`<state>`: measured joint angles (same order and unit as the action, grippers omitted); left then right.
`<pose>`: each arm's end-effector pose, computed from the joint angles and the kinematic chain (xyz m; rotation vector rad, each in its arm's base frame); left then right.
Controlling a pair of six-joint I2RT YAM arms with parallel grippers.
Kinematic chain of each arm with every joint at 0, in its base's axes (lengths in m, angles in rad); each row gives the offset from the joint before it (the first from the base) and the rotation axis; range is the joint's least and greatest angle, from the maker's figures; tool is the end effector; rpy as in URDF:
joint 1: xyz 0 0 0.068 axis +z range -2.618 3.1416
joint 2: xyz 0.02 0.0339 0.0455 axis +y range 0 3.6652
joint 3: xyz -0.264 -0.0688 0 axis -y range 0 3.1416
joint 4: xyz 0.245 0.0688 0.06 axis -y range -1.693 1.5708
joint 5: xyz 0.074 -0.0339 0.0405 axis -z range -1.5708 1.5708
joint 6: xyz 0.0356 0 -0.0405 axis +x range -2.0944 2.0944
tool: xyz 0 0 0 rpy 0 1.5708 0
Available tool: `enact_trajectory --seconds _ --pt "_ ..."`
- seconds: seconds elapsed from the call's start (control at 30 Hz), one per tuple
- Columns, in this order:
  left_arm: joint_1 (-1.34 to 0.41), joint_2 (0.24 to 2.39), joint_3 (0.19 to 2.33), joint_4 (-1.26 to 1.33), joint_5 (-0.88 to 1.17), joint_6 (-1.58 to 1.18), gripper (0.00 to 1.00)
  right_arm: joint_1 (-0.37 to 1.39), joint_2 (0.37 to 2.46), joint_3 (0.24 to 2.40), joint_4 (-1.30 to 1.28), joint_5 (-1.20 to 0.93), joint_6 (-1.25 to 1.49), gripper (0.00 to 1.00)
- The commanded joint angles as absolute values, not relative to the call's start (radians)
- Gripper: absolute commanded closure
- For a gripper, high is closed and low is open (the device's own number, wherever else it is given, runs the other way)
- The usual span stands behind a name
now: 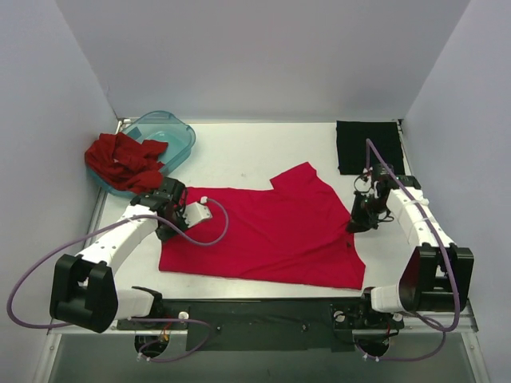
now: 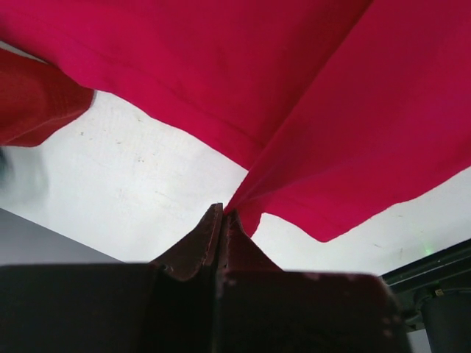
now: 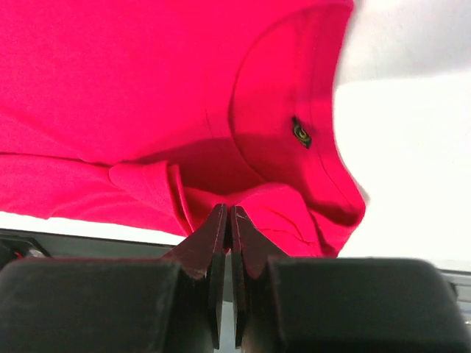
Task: Fold and stack the t-shirts
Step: Fold the flattened tshirt in 1/3 of the way
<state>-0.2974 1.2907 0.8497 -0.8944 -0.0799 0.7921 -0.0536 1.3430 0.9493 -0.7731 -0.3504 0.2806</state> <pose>0.2109 -0.0617 0.2104 1.5046 2.5100 0.1981 0.2522 -0.0013 0.2333 0.3565 2.7089 0.5436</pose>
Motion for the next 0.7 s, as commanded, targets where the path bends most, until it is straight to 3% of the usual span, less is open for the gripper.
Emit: enact_trajectory --seconds 0.0,0.6,0.63,0.67 --pt "-0.281 1.269 0.838 -0.825 -0.126 0.77 1.0 -0.006 1.399 1.037 -0.756 -0.293 0.189 1.0" --pt "-0.272 1.281 0.792 -0.759 -0.169 0.684 1.0 0.055 1.591 1.16 -0.764 -0.175 0.149 1.0" --pt "-0.273 1.285 0.79 -0.756 -0.173 0.683 1.0 0.055 1.592 1.172 -0.765 -0.154 0.164 0.96" --pt "-0.272 1.289 0.793 -0.753 -0.182 0.681 0.91 0.055 1.606 1.189 -0.765 -0.137 0.175 0.87"
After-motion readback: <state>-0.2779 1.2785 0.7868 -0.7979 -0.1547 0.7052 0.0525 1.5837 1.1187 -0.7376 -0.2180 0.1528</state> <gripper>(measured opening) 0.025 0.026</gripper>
